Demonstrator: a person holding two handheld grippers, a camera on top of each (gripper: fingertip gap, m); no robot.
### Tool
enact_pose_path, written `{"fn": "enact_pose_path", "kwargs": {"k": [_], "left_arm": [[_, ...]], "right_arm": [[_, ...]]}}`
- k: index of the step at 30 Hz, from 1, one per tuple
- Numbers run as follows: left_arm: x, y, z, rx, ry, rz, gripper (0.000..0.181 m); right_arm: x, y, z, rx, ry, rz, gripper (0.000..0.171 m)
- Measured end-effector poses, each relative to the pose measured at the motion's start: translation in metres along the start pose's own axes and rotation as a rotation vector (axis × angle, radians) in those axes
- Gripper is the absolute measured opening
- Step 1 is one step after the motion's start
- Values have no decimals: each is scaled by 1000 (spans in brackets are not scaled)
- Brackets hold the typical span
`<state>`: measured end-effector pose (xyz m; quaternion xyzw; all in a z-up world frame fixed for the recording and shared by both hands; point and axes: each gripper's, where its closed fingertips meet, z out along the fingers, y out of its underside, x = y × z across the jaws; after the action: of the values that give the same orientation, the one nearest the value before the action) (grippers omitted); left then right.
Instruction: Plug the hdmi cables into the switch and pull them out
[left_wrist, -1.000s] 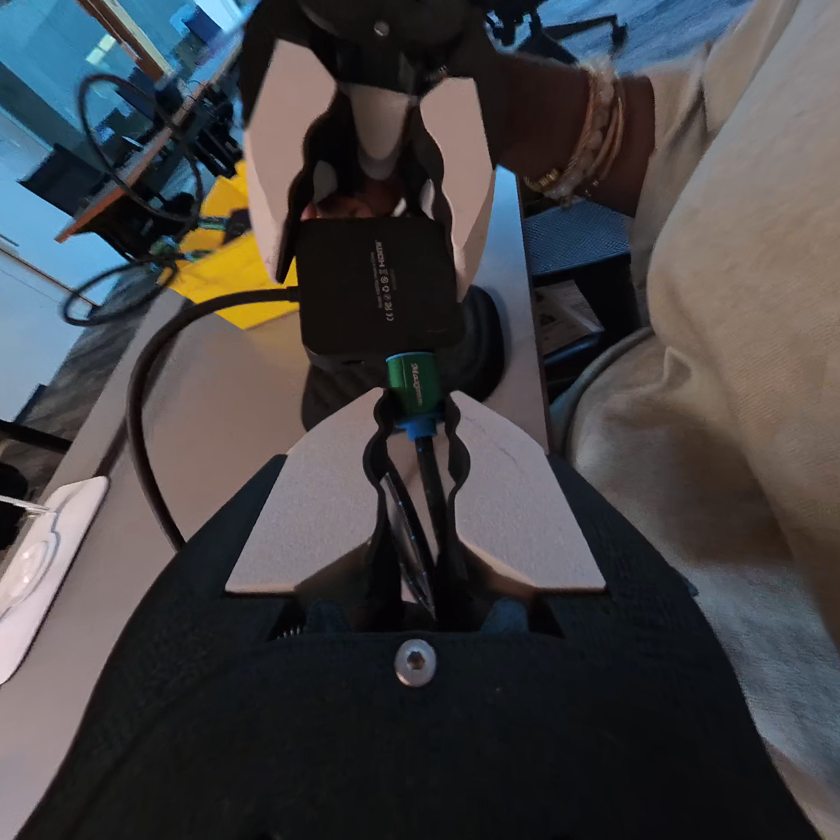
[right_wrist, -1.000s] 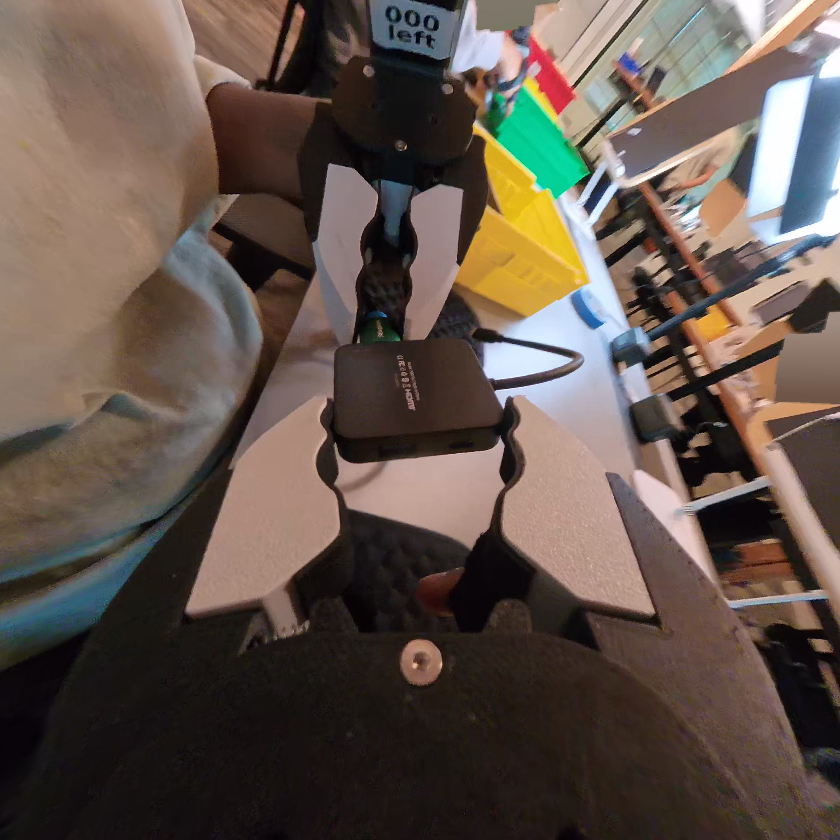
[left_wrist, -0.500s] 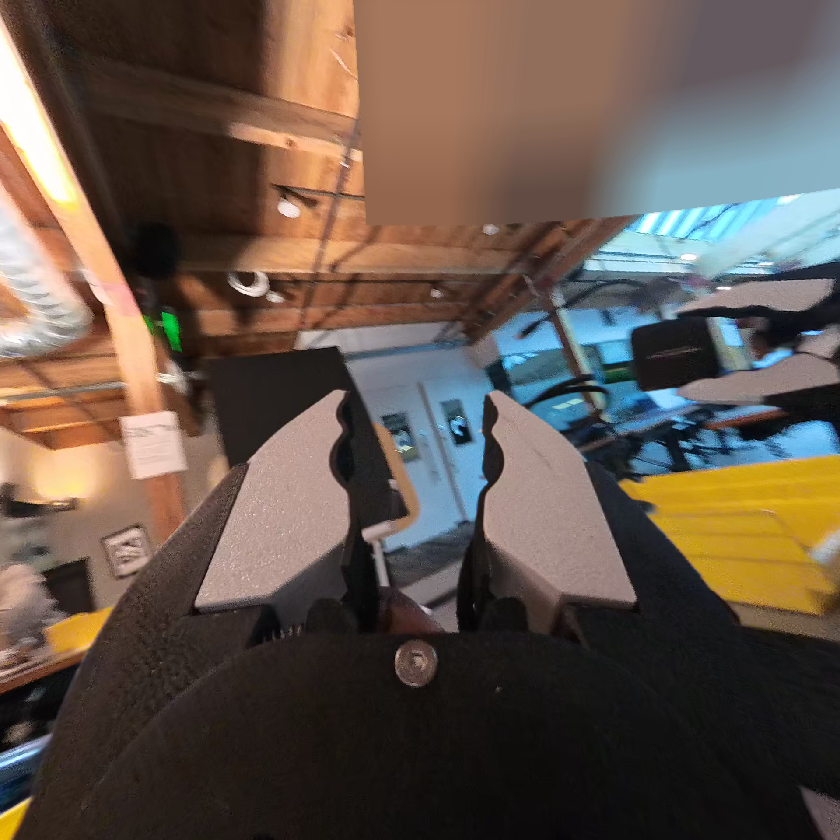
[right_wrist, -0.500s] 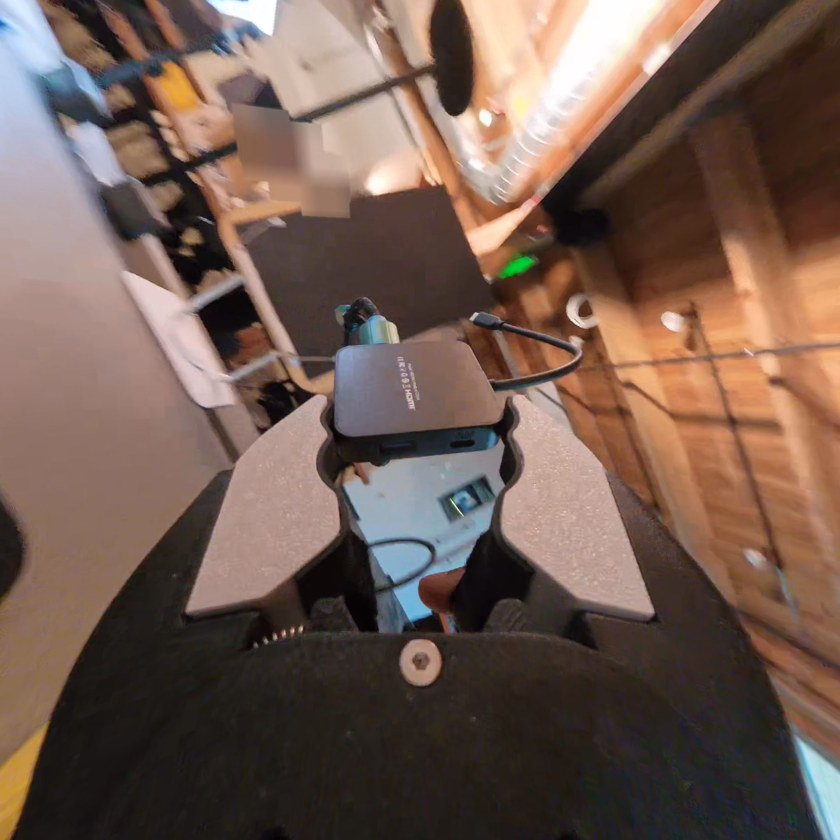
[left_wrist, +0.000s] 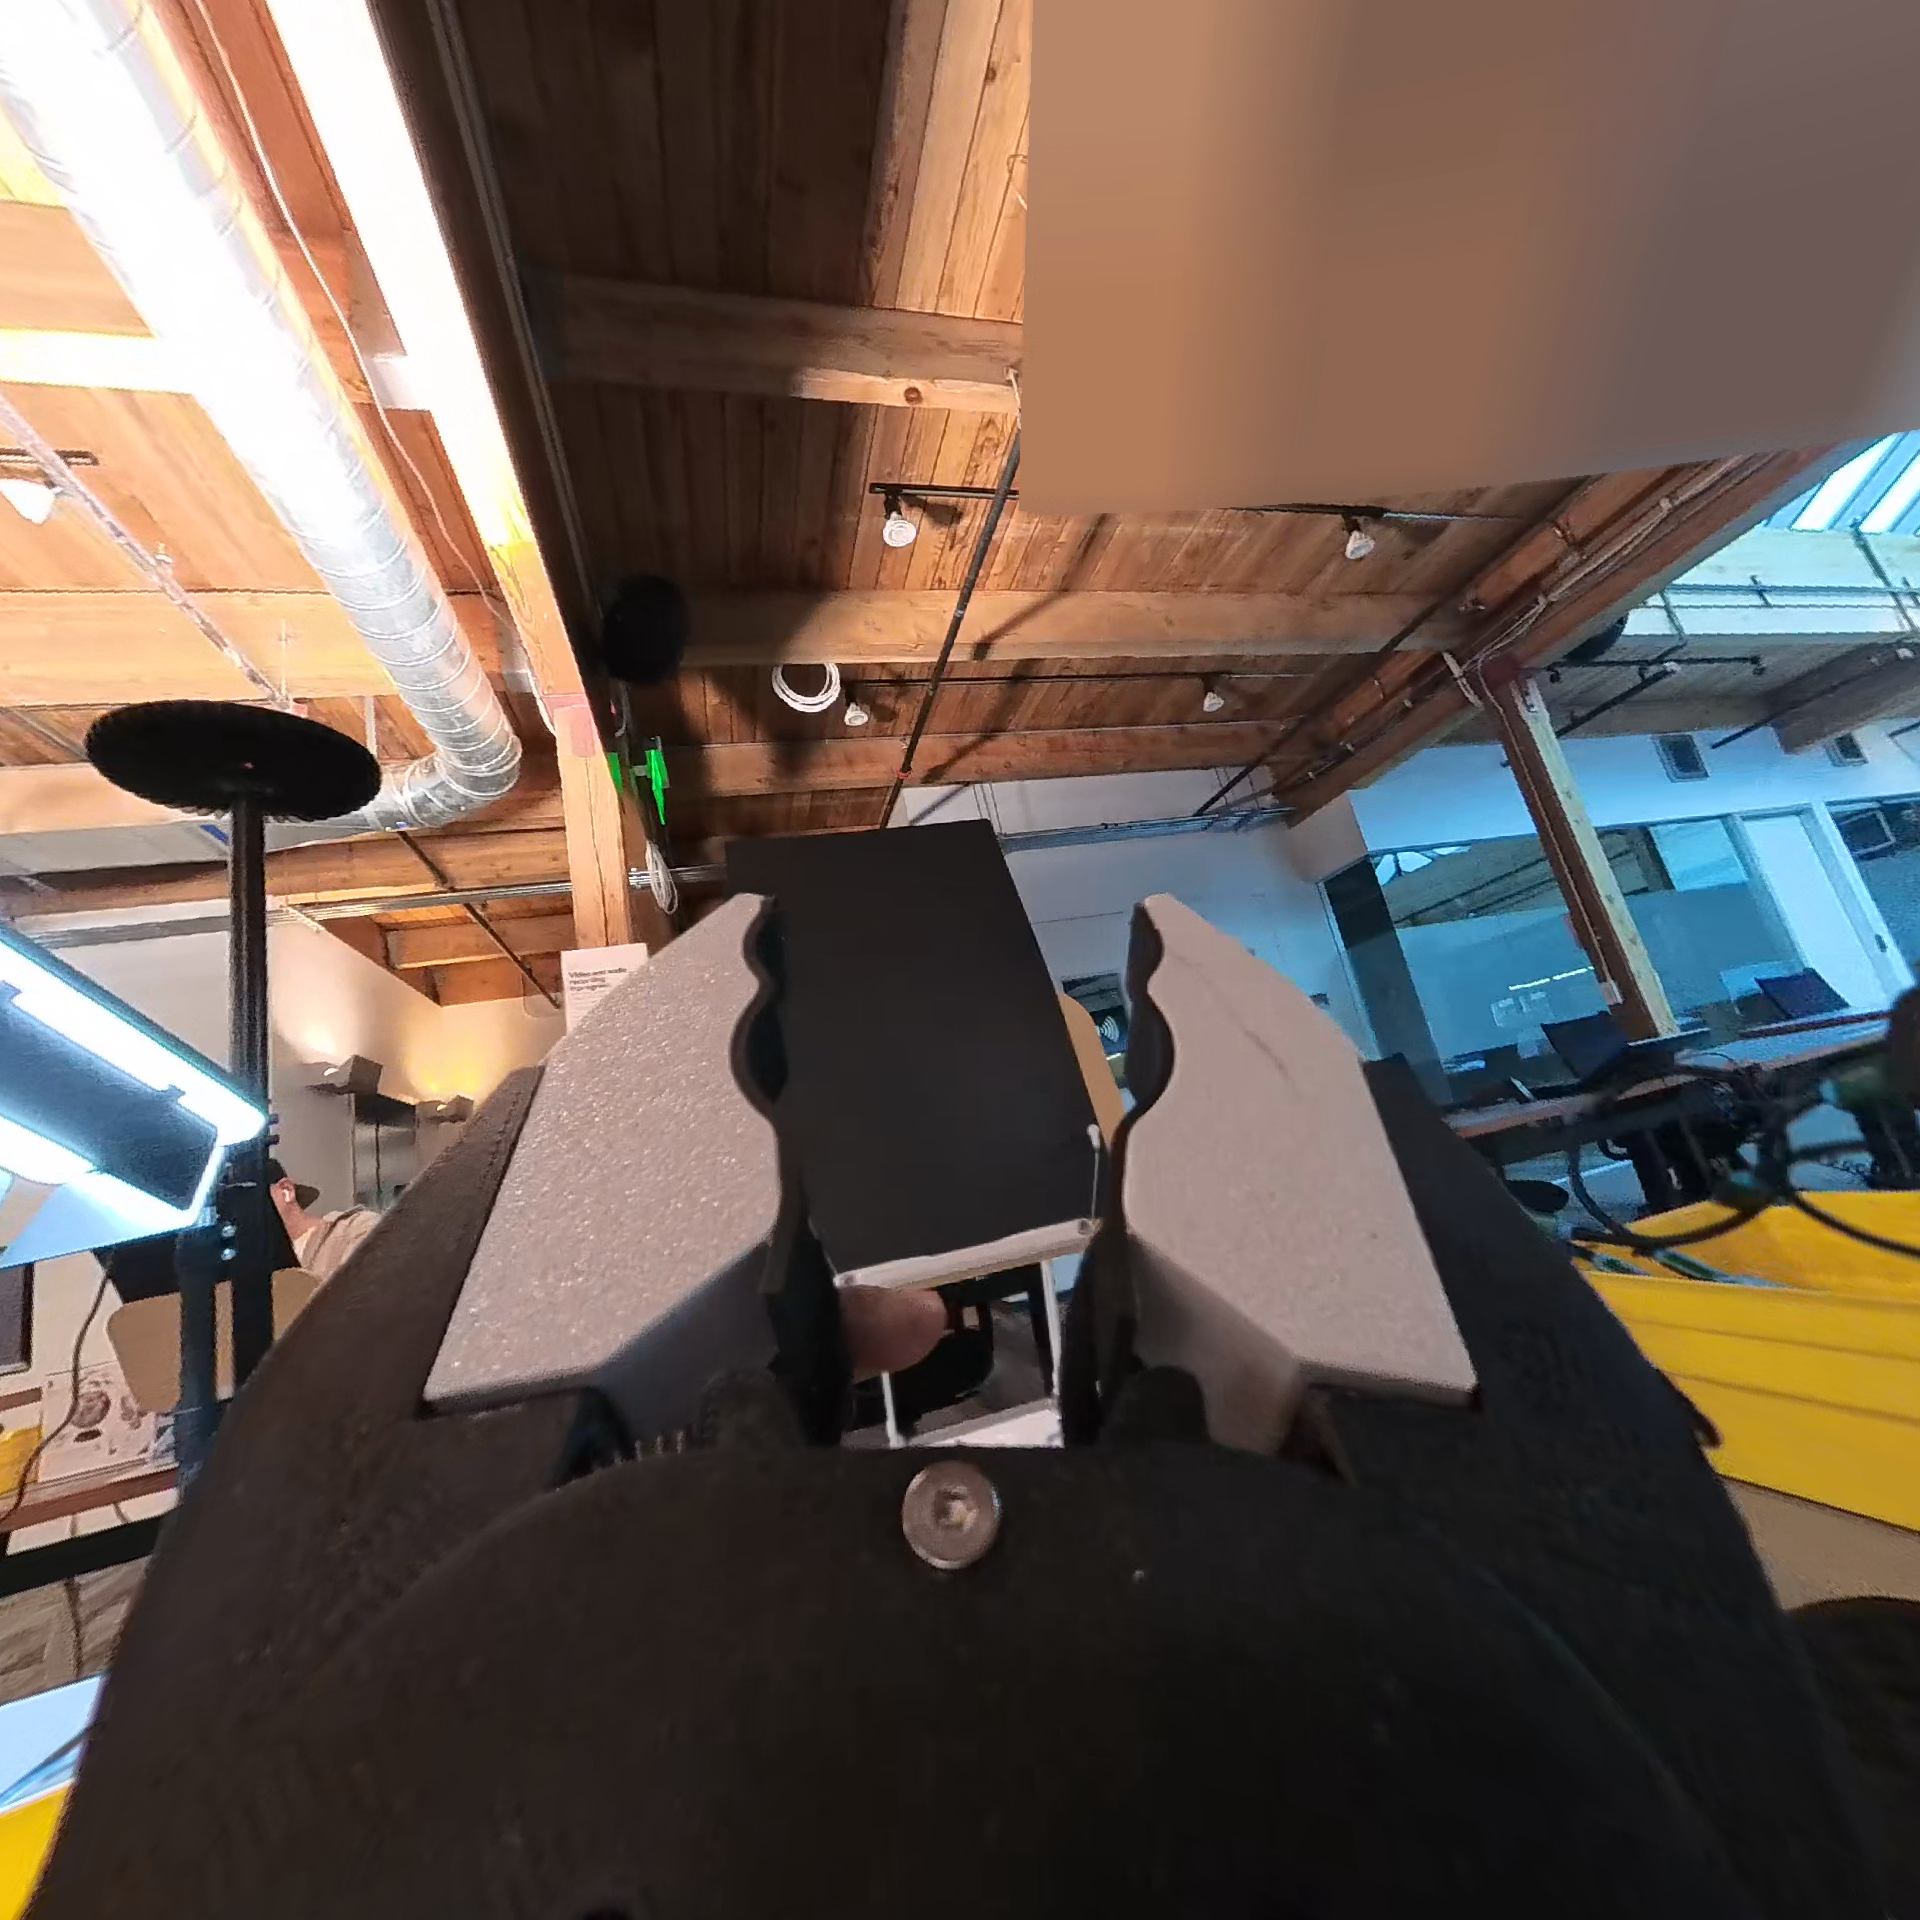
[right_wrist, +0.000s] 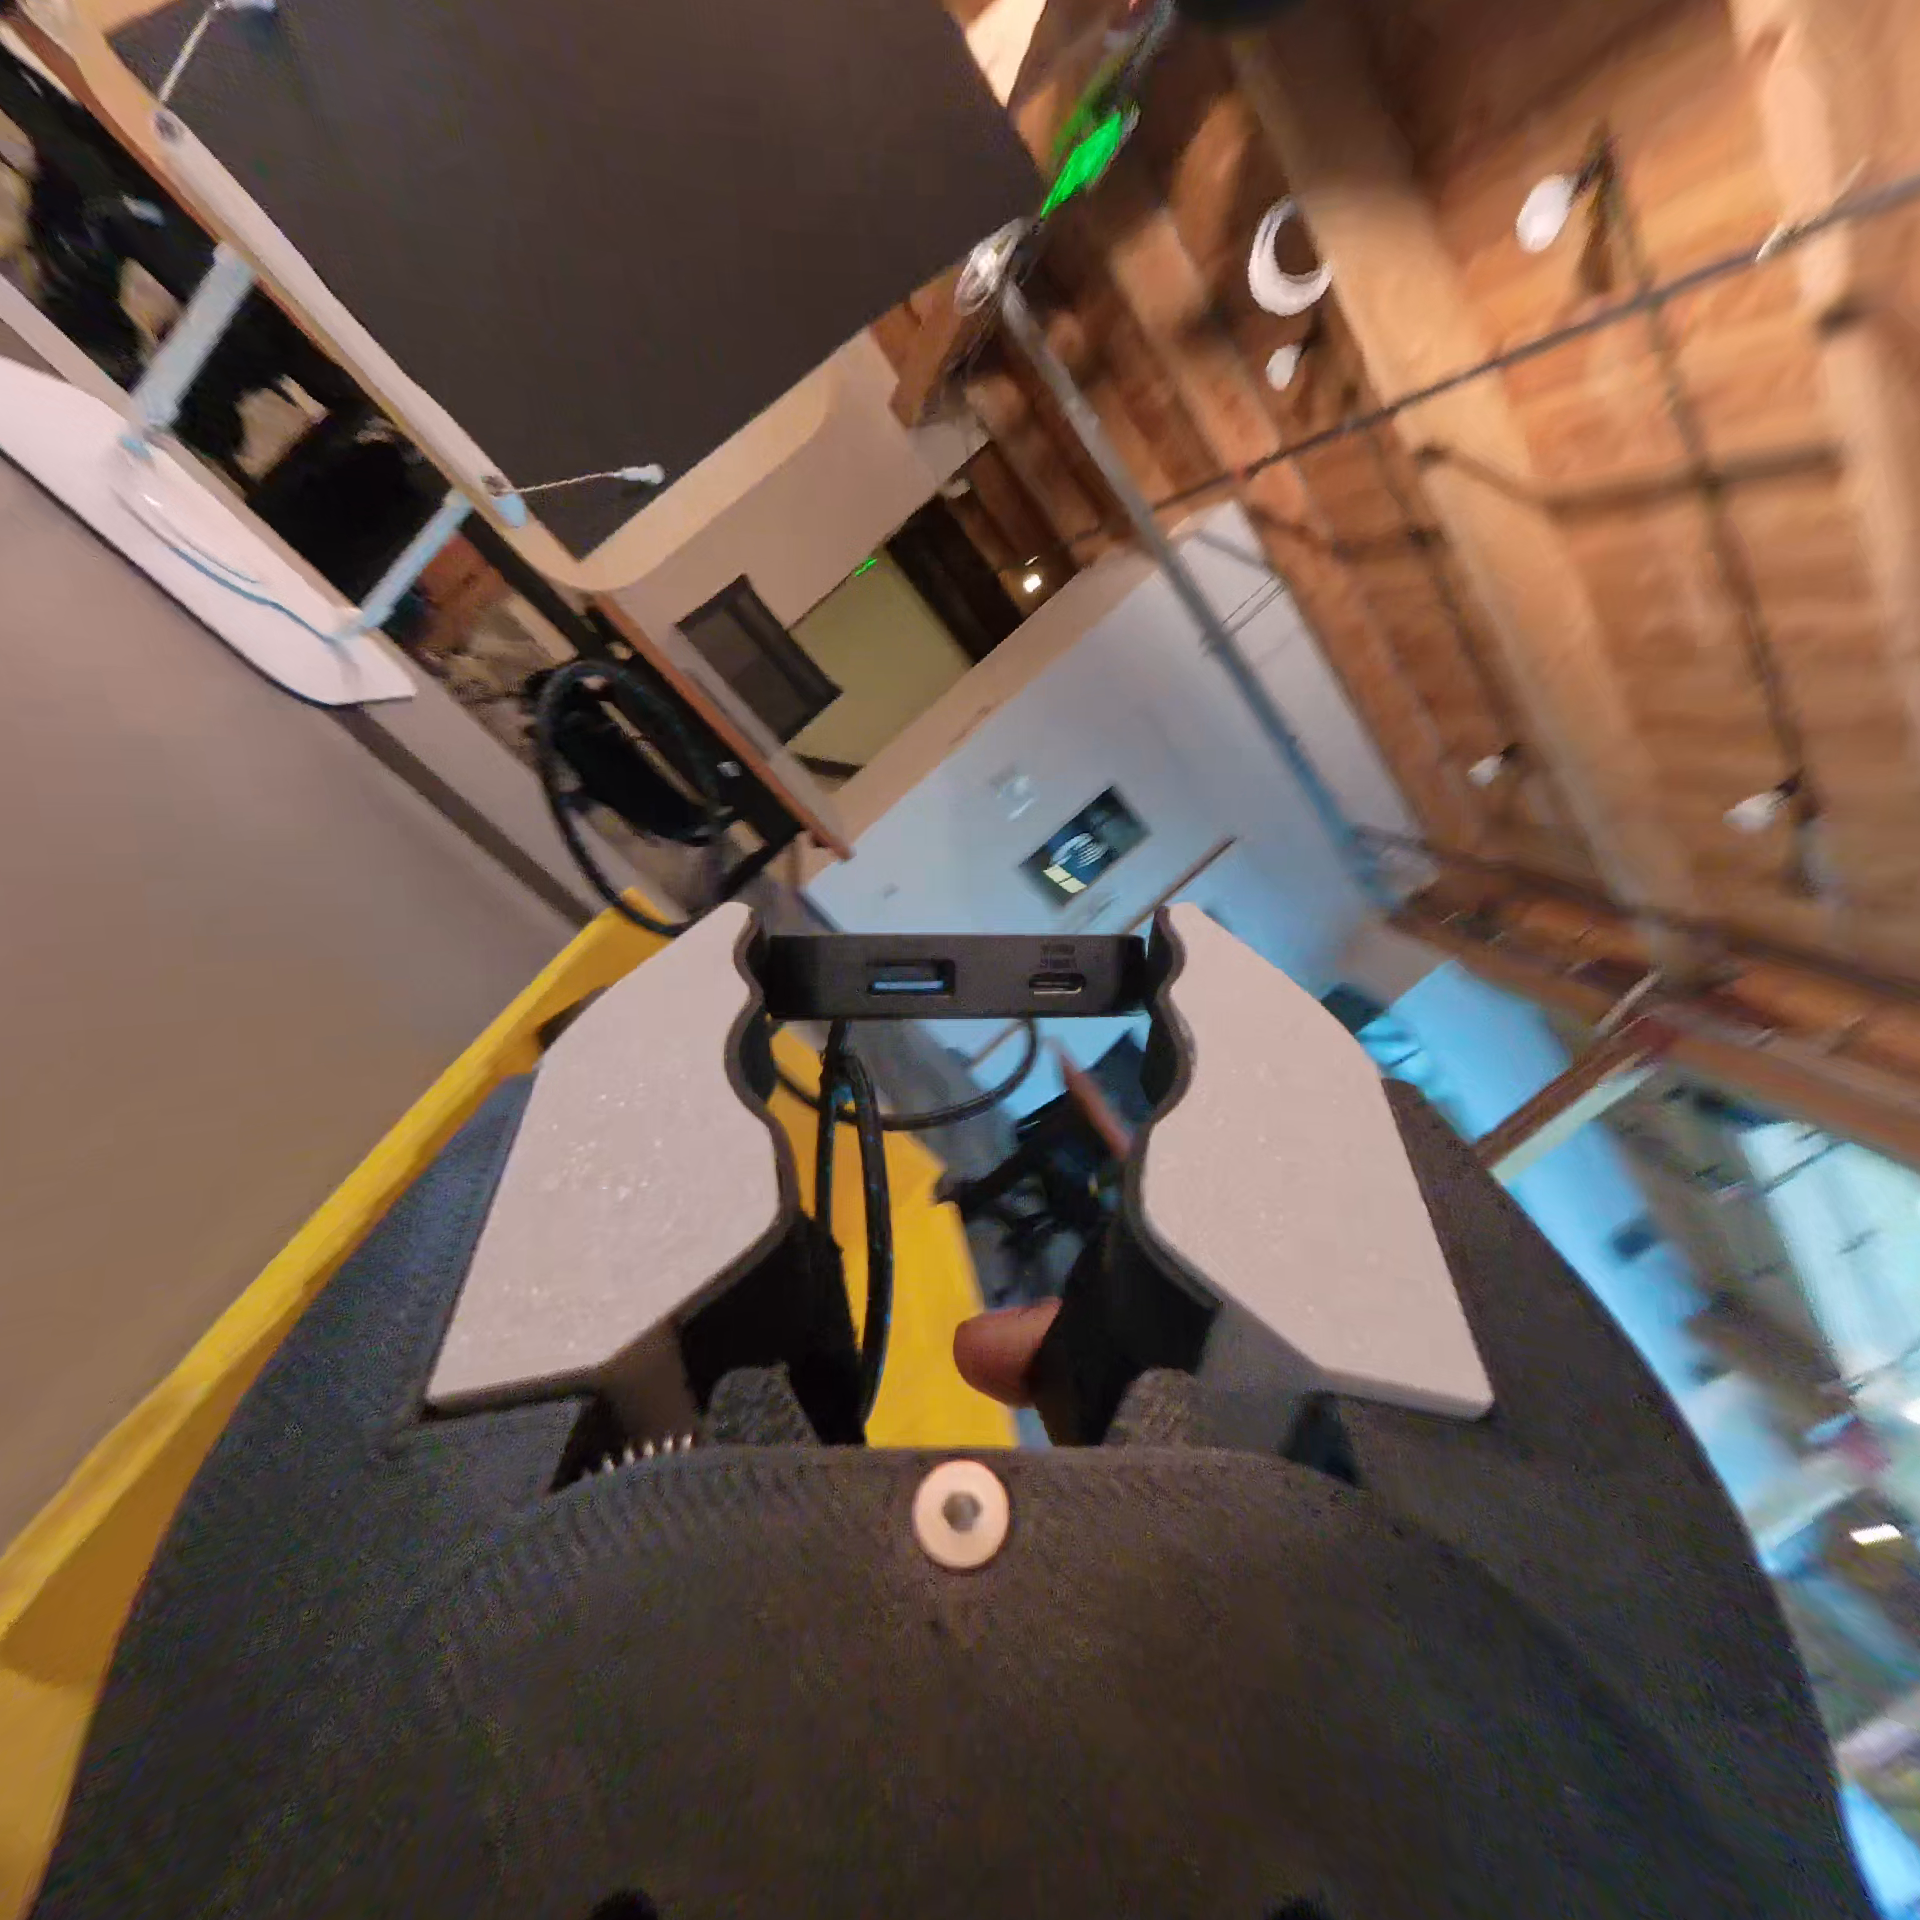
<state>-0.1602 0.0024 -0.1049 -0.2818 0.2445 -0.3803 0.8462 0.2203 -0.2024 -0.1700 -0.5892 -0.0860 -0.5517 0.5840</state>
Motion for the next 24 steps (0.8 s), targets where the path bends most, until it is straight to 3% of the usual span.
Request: {"fn": "enact_pose_path", "kwargs": {"k": [1, 10, 16, 24], "left_arm": [[-2, 0, 0, 0, -7, 6, 63], [-1, 2, 0, -11, -8, 20, 63], [0, 1, 1, -12, -2, 25, 63], [-1, 5, 1, -30, 2, 13, 63]], "right_arm": [[-3, 12, 2, -24, -24, 70, 70], [-23, 80, -10, -367, -180, 322, 70], [-40, 125, -34, -713, -274, 396, 69], [-64, 157, -58, -972, -373, 505, 69]]}}
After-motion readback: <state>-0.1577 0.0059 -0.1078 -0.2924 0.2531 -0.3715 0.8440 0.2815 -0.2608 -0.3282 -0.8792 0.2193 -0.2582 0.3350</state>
